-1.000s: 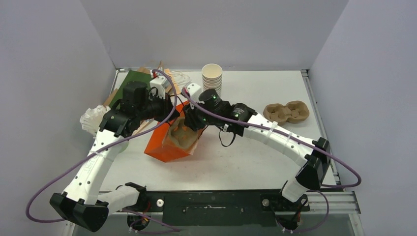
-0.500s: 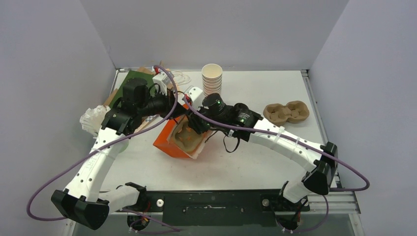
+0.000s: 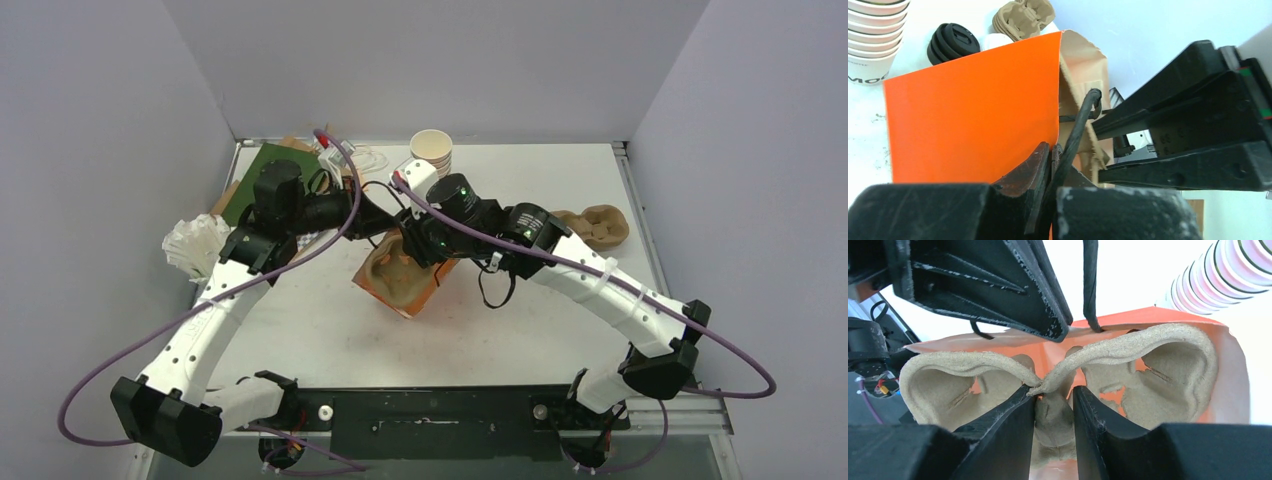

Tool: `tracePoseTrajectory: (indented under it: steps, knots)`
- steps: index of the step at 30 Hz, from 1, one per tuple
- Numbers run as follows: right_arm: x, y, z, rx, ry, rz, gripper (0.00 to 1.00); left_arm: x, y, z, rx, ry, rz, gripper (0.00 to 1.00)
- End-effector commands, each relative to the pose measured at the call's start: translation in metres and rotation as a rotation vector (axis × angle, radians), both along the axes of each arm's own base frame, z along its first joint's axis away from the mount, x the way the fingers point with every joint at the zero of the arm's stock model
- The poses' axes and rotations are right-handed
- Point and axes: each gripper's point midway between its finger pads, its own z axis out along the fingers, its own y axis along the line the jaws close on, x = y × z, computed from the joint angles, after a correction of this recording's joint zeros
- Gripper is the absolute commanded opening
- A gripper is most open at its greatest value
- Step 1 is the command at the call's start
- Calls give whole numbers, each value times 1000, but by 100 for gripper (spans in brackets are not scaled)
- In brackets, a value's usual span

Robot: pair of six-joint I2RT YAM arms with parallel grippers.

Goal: Pack the takeout coffee
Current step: Place the cup tray in the takeout bag.

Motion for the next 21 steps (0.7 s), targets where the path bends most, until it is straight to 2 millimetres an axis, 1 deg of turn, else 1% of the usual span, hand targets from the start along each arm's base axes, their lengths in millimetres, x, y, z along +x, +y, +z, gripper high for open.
tracePoseTrajectory:
  steps: [1,6,9,11,14,21]
  knots:
    - [-5,-15,-9,-71,40,-58,27,3,-6,8,-52,-5,-2,0]
    - [-1,-14,-28,-126,46,-62,27,11,-9,-3,-46,51,8,0]
    - [7,-16,-37,-146,48,-74,27,13,-9,-7,-41,80,19,0]
    - [15,-19,-41,-145,51,-92,26,14,-7,-9,-27,86,33,0]
    - [27,-20,-40,-114,43,-99,25,15,-6,-12,-9,89,36,0]
    - [36,-6,-48,-68,42,-64,25,14,-6,-20,21,88,20,0]
